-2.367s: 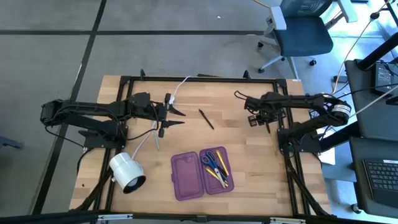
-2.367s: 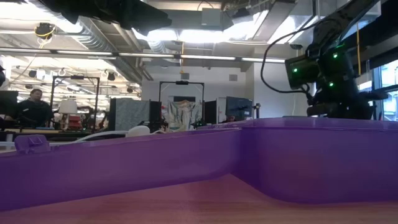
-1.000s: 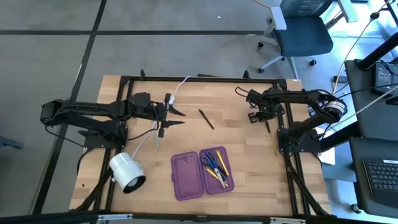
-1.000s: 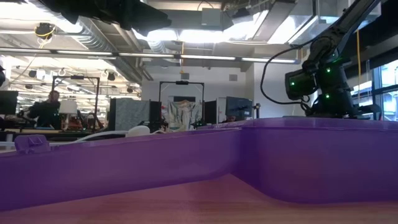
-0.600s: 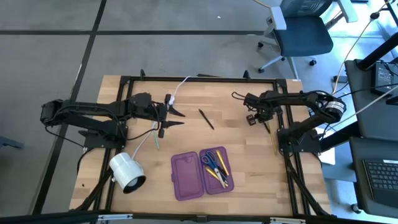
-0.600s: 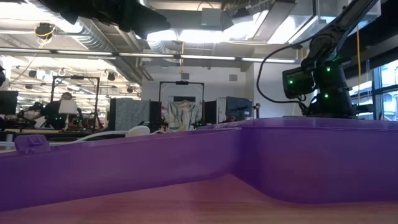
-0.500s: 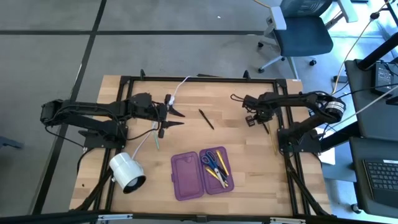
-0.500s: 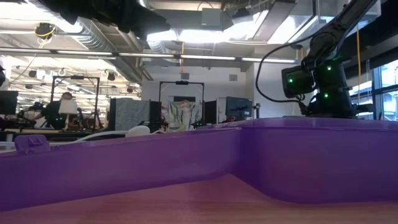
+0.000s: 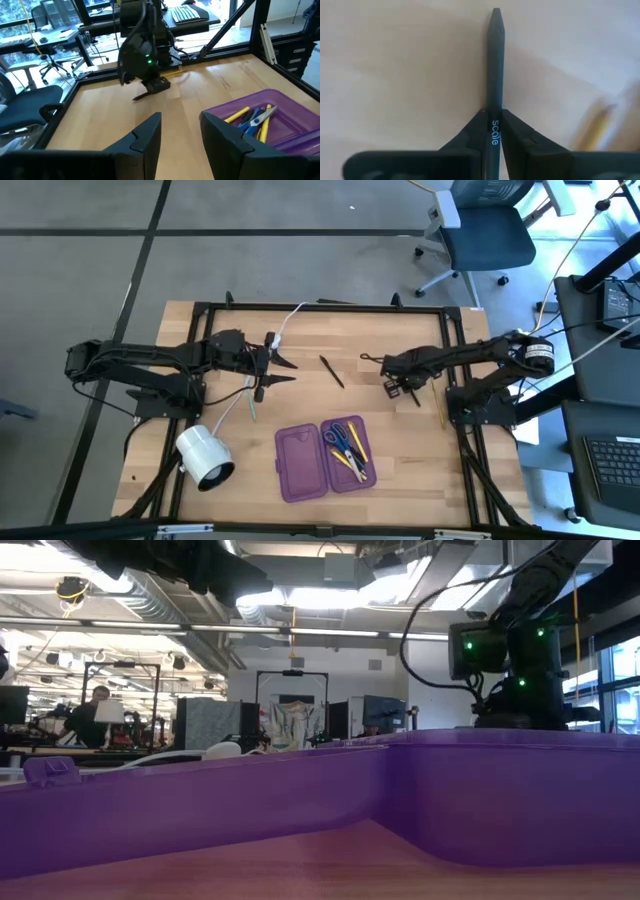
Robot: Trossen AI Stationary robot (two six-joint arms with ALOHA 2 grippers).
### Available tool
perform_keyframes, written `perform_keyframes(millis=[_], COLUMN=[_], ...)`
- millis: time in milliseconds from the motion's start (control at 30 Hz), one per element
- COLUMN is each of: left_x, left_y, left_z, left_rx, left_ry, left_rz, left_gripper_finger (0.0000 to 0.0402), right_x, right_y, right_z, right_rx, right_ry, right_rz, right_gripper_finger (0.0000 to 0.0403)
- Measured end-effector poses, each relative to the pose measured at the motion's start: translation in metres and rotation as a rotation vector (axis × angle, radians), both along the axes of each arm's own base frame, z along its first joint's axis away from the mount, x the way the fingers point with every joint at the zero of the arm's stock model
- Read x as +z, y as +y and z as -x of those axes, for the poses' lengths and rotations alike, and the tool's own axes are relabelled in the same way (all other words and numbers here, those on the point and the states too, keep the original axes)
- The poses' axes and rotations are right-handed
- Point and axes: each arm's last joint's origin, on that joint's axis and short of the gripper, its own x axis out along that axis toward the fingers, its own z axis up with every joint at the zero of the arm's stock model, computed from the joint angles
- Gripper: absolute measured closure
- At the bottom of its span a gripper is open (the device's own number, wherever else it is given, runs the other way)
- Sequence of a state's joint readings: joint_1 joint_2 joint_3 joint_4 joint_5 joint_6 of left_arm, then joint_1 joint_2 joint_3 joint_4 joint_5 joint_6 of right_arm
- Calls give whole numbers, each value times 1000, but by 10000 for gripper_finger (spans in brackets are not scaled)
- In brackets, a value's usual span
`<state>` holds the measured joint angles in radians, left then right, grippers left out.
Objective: Pick & place school supplies into a supply box
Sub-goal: Put the black pen into the purple supply box
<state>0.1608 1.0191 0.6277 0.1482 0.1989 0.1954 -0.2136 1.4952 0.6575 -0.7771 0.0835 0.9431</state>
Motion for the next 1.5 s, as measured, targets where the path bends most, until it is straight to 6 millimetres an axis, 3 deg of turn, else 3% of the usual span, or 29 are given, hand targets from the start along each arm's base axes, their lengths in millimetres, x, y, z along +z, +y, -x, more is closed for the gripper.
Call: perform_keyframes(millis=[333,700,900,1100,1200,1333,1500], left_x=[0,-1,-8,-15,-16,-16,-17], left_y=[0,0,3,4,3,1,-2], left_z=[0,0,2,5,6,5,5], left_rx=[1,8,118,177,175,166,156], left_ry=[0,7,90,169,180,181,188], left_rz=[3,1,-19,-14,-7,-6,7], left_gripper_finger=[272,272,272,272,272,272,272], right_x=[8,27,57,96,106,100,75], right_y=[26,37,59,97,117,142,165], right_z=[-20,-38,-65,-90,-102,-124,-146], right_rx=[88,168,244,333,382,440,491], right_ry=[-99,-168,-327,-554,-609,-597,-499], right_rz=[-2,31,17,24,30,15,-27], right_gripper_finger=[359,359,359,359,359,359,359])
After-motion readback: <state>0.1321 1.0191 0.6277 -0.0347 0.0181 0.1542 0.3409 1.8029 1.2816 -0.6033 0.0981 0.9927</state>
